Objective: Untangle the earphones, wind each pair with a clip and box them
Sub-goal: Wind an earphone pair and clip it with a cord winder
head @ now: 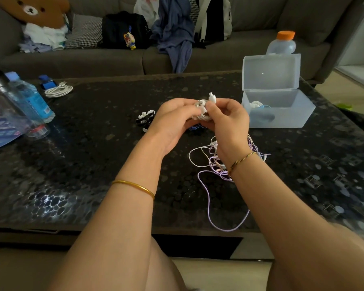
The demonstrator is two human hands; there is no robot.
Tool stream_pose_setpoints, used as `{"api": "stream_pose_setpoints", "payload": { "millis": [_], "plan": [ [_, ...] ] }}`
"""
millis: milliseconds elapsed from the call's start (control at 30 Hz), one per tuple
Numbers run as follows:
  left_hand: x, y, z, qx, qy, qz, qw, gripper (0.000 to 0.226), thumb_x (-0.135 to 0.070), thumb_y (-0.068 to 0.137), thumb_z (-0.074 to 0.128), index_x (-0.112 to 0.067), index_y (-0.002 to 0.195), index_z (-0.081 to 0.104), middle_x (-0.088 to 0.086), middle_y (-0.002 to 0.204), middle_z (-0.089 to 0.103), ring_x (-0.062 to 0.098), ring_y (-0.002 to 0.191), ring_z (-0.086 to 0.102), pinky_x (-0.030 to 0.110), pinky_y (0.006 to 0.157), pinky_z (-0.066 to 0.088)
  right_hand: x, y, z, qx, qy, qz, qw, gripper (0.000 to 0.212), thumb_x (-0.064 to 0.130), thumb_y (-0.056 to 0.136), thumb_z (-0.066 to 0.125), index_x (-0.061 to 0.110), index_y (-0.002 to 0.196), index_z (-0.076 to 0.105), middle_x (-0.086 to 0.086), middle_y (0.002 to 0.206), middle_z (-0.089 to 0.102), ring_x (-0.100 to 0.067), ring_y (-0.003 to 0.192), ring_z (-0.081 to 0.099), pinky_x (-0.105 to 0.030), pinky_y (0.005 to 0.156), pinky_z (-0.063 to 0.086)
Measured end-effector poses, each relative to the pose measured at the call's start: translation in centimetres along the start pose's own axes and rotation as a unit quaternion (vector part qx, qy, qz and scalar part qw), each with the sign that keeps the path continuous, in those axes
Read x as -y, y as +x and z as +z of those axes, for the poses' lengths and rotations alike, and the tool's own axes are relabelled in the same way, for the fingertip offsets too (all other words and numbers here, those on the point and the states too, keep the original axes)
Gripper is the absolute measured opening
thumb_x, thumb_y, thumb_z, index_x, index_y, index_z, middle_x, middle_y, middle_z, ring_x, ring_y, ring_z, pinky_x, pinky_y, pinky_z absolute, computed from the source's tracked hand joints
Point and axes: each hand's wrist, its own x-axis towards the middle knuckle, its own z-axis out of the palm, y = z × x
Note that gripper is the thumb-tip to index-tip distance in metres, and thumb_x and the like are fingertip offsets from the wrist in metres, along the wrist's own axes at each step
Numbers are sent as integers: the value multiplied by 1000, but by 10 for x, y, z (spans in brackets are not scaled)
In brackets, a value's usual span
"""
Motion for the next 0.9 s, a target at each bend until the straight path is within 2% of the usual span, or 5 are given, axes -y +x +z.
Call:
{"api": "stream_pose_setpoints", "payload": {
  "millis": [267, 433, 533, 700, 900],
  "plan": [
    [5, -3, -1, 46, 4, 7, 999, 25, 5, 93, 50, -4, 113, 62, 13, 113, 67, 23, 110, 63, 32, 95, 52, 13, 7, -11, 51, 44, 97, 993, 2, 15, 87, 65, 16, 86, 66, -4, 90, 70, -16, 83, 63, -28, 68, 48],
    [1, -3, 5, 22, -3, -12, 1000, 19, 2, 90, 56, -4, 105, 65, 18, 111, 68, 26, 110, 63, 33, 96, 52, 11, 2, -7, 4, 35, 46, 998, 3, 12, 87, 65, 15, 86, 64, -4, 87, 69, -13, 78, 66, -20, 63, 52],
    [1, -1, 4, 18, -1, -16, 1000, 23, 1, 90, 57, -1, 112, 63, 16, 110, 68, 24, 107, 65, 28, 90, 54, 10, 0, -5, 3, 25, 29, 999, 3, 10, 87, 66, 13, 85, 64, -7, 88, 69, -15, 77, 67, -20, 62, 55],
    [1, -2, 4, 22, -10, -18, 1000, 19, 1, 90, 56, -1, 107, 64, 11, 102, 69, 20, 102, 66, 30, 92, 54, 6, 1, -2, -15, -49, -19, 998, 3, 14, 86, 66, 16, 88, 65, -6, 92, 69, -18, 85, 68, -28, 72, 59],
    [4, 1, 3, 5, 36, 1, 999, 24, 0, 88, 59, -4, 111, 64, 13, 108, 69, 21, 104, 66, 34, 95, 52, 6, 0, -1, -15, -80, -62, 995, 9, 14, 85, 68, 22, 84, 65, -2, 87, 69, -15, 83, 68, -32, 74, 59]
  ]
}}
